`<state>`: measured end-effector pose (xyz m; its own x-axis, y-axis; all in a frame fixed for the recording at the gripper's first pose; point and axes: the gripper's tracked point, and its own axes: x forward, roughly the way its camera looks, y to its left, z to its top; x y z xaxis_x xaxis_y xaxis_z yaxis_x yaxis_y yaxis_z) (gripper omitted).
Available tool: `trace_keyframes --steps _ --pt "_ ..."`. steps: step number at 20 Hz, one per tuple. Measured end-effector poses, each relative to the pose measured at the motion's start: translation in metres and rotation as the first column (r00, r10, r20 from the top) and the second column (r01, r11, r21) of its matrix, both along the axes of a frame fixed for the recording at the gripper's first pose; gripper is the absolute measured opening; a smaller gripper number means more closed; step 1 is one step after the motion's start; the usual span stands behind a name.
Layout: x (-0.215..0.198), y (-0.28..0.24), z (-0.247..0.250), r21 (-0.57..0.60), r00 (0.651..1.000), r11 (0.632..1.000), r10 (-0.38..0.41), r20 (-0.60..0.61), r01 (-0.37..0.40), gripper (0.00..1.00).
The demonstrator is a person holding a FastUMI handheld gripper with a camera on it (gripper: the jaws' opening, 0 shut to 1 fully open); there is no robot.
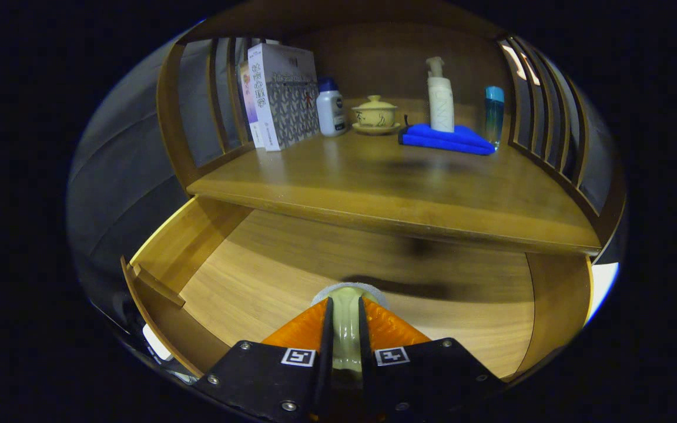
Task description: Pull open the drawer, take out the items inside it, and place them on the countertop above the cabinet.
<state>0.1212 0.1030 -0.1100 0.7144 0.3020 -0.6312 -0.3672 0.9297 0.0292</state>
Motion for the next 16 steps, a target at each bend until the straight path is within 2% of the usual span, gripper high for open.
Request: trace_keyframes --steps 7,11,16 --pt "0.004 0.008 0.066 0.05 0.985 0.998 0.023 0.171 -0.032 0.23" --pt "0.001 0.023 0.103 0.114 0.976 0.992 0.036 0.217 -0.062 0.23" --pt "0.029 0.023 0.137 0.135 0.961 0.991 -0.021 0.276 -0.017 0.23"
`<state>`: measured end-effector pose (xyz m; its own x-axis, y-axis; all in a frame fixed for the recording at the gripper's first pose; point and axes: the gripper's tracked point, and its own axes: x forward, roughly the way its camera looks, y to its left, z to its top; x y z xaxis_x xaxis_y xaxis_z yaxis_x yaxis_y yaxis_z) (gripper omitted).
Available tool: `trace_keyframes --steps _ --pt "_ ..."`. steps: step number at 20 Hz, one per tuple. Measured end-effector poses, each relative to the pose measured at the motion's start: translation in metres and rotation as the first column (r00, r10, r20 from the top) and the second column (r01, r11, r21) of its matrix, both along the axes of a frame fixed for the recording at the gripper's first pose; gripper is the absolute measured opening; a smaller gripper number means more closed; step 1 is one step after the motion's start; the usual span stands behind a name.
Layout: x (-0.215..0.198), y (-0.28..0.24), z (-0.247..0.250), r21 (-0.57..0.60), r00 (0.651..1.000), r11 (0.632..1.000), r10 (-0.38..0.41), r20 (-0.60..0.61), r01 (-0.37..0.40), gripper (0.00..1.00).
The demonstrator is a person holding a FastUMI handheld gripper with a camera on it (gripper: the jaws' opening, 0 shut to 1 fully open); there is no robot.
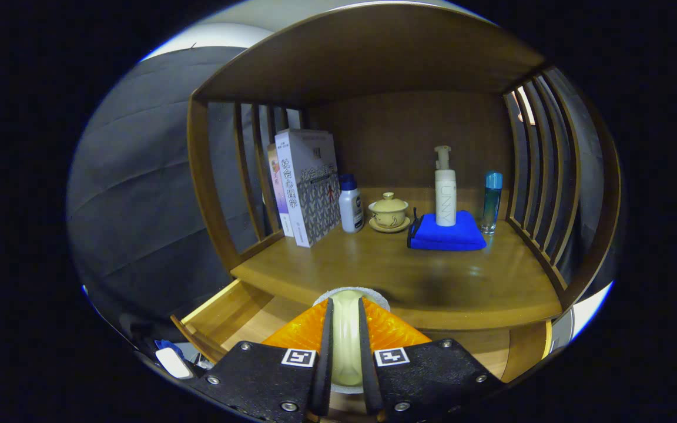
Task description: Pull open the drawer, take out the items inside it, and place them on the countertop above the cabinet.
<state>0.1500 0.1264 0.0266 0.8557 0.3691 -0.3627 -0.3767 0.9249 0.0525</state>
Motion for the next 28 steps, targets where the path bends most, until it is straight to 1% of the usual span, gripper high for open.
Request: trace_keyframes --steps 5,6,9,11,14,15,18,21,23,25,28 --pt "0.045 -0.007 0.018 0.049 0.992 0.991 -0.128 0.019 0.127 0.23" --pt "0.057 -0.01 0.018 0.064 0.986 0.984 -0.167 0.02 0.165 0.23" --pt "0.08 -0.019 0.01 0.086 0.969 0.965 -0.247 -0.005 0.246 0.23" --pt "0.092 -0.023 -0.001 0.079 0.959 0.956 -0.281 -0.031 0.283 0.25" --pt "0.103 -0.026 -0.011 0.076 0.95 0.947 -0.31 -0.049 0.313 0.28" --pt "0.104 -0.025 -0.012 0.078 0.951 0.948 -0.307 -0.041 0.31 0.33" --pt "0.098 -0.027 -0.004 0.102 0.948 0.944 -0.317 0.004 0.315 0.64" --pt "0.079 -0.028 0.012 0.142 0.948 0.943 -0.312 0.06 0.302 0.94" --pt "0.061 -0.026 0.02 0.147 0.952 0.951 -0.289 0.097 0.274 0.94" --pt "0.04 -0.029 0.025 0.127 0.952 0.959 -0.27 0.141 0.253 0.94" --pt "0.003 -0.031 0.033 0.114 0.942 0.969 -0.24 0.235 0.218 0.94"
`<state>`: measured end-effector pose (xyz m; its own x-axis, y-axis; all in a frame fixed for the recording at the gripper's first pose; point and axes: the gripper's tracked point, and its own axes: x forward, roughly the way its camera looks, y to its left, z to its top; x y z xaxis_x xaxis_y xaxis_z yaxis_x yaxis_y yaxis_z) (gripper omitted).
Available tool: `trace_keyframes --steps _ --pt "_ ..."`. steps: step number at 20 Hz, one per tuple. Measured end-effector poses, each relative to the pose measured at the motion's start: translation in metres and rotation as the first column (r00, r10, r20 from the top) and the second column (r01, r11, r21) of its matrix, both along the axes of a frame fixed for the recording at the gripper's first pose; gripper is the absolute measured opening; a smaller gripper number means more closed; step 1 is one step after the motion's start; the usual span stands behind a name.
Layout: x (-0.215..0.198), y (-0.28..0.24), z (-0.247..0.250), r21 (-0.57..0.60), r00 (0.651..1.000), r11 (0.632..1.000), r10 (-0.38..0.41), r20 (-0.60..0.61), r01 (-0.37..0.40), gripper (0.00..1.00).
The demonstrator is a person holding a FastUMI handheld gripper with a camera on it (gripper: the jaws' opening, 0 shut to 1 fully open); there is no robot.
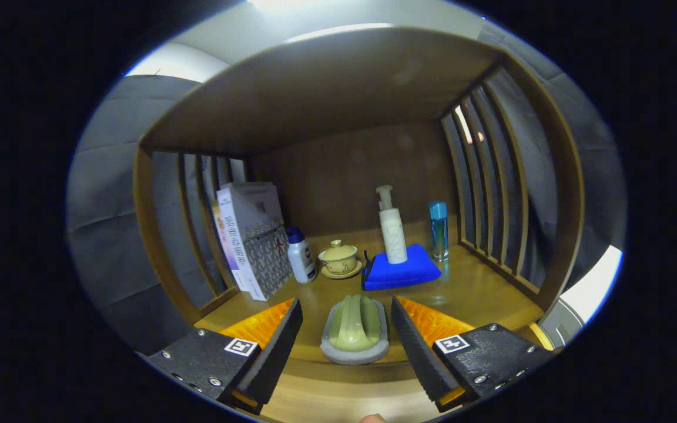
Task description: Pull open the drawer, take out the items inside it, and place them on the countertop above the cabinet.
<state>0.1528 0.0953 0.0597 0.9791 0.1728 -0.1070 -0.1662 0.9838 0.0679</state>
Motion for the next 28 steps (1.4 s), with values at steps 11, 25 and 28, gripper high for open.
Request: trace_keyframes --steps 11,25,28 --pt "-0.106 -0.007 -0.025 -0.066 0.992 0.998 0.013 0.125 -0.004 0.94" --pt "-0.189 0.017 -0.123 -0.062 0.996 0.996 0.066 0.066 -0.062 0.94" --pt "-0.189 0.018 -0.151 -0.093 0.997 0.994 0.068 0.026 -0.065 0.94"
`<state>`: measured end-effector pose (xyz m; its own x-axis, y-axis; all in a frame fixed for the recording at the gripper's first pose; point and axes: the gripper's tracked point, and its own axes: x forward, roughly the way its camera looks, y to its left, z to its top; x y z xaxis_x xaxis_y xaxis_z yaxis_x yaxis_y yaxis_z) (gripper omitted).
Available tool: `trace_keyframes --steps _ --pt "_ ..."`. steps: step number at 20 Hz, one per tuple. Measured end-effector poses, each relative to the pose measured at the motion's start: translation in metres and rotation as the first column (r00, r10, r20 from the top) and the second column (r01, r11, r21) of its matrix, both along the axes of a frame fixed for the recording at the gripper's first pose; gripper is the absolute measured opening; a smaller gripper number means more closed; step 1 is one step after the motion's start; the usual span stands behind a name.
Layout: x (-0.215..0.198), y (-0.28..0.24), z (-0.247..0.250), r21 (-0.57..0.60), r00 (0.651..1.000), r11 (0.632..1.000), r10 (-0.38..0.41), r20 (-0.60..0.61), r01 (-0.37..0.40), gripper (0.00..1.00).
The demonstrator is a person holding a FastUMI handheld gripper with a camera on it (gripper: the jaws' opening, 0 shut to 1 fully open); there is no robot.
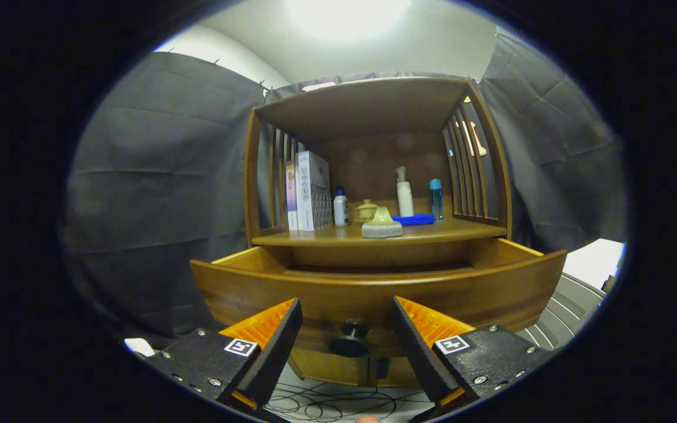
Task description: Pull open the drawer, take out the items inside it, and place them on the countertop above the cabinet.
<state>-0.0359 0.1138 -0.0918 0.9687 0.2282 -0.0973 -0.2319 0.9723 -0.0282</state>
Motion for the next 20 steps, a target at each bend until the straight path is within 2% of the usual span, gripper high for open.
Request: trace_keyframes --steps 5,9,20 --pt "0.013 -0.007 -0.022 -0.056 0.999 0.998 -0.038 -0.03 0.036 0.94" --pt "0.024 -0.018 -0.038 -0.046 0.994 0.996 -0.08 -0.08 0.077 0.95" --pt "0.034 -0.019 -0.036 -0.051 0.99 0.99 -0.132 -0.041 0.13 0.95"
